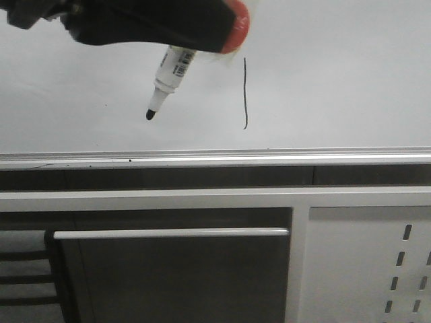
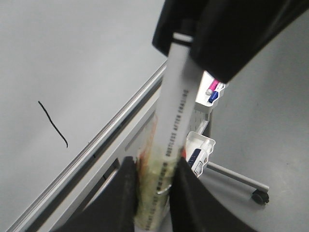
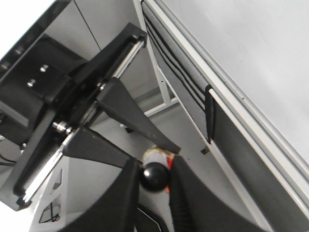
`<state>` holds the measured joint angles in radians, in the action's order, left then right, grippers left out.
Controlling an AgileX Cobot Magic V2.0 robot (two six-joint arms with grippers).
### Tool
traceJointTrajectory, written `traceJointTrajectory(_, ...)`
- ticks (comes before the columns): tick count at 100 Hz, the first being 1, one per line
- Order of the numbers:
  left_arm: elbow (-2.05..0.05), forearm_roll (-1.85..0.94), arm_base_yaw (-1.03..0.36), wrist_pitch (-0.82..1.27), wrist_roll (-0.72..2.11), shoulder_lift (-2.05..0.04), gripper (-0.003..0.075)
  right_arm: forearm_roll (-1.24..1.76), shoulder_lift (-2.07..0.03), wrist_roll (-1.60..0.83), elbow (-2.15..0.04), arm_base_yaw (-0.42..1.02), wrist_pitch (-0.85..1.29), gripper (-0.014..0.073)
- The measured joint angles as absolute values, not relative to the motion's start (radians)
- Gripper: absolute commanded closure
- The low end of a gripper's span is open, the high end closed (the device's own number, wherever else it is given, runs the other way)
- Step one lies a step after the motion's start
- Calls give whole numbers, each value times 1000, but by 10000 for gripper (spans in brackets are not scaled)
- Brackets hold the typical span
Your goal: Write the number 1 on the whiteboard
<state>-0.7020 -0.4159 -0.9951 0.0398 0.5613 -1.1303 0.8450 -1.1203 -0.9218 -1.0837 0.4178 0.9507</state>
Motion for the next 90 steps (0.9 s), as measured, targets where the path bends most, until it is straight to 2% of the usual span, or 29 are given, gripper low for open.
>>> traceJointTrajectory(6, -702, -422, -995, 34, 557, -1130, 741, 824, -1120, -897, -1084, 408, 949, 286)
traceJointTrajectory(15, -702, -429, -993, 16, 553, -1122, 741, 810, -1120, -868, -1084, 367, 932, 227)
traceJointTrajectory(29, -659, -505, -993, -101, 553, -1099, 741, 804, -1098, -832, -1084, 275, 921, 229)
traceJointTrajectory(47, -568, -663, -993, -375, 553, -1087, 741, 802, -1043, -798, -1084, 190, 927, 229)
traceJointTrajectory(67, -520, -851, -993, -636, 604, -1087, 741, 802, -990, -796, -1084, 171, 919, 229)
traceJointTrajectory(90, -520, -892, -993, -774, 637, -1161, 741, 802, -979, -796, -1079, 171, 903, 229)
